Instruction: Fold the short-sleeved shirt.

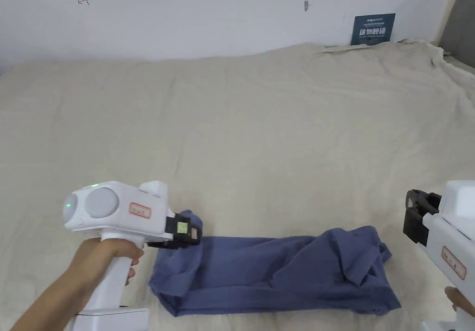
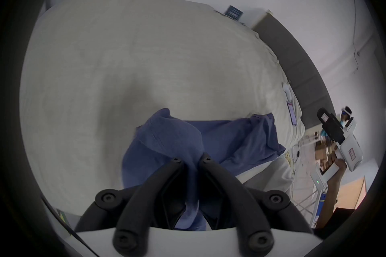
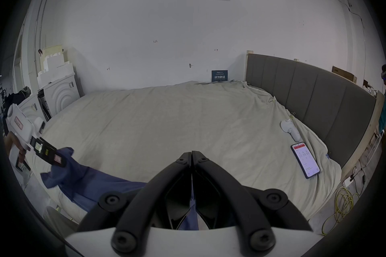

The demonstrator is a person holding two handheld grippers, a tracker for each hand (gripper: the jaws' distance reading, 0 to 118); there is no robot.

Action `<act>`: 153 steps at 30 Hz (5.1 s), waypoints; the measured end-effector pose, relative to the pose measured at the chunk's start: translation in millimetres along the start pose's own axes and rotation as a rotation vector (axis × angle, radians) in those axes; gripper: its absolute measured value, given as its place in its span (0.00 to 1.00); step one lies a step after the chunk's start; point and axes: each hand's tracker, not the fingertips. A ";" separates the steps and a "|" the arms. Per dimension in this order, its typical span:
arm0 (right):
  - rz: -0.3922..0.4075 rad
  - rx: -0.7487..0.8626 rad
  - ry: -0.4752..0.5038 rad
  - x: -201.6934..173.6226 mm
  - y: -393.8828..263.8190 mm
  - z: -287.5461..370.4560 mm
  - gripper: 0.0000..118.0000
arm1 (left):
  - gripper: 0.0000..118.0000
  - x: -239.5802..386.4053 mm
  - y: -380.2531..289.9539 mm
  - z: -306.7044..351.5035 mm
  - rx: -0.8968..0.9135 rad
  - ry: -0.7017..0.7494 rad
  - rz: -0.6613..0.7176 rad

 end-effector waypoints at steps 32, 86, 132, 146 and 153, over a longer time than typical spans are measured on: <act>-0.016 0.015 -0.024 18.6 0.4 12.4 0.00 | 0.88 35.1 -14.7 -13.1 0.307 0.114 -0.019; -0.031 0.001 -0.061 37.4 1.3 20.2 0.00 | 0.00 40.8 -35.1 -30.2 0.206 -0.043 -0.109; -0.004 -0.024 -0.021 20.8 4.7 4.3 0.00 | 0.06 -113.8 -67.8 25.1 0.105 0.083 0.174; -0.005 -0.019 0.005 14.6 4.2 2.4 0.00 | 0.06 -19.3 -30.6 43.3 0.065 0.068 0.076; -0.011 -0.009 0.000 17.5 4.3 8.1 0.00 | 0.06 48.8 -4.7 -19.6 -0.020 -0.025 -0.078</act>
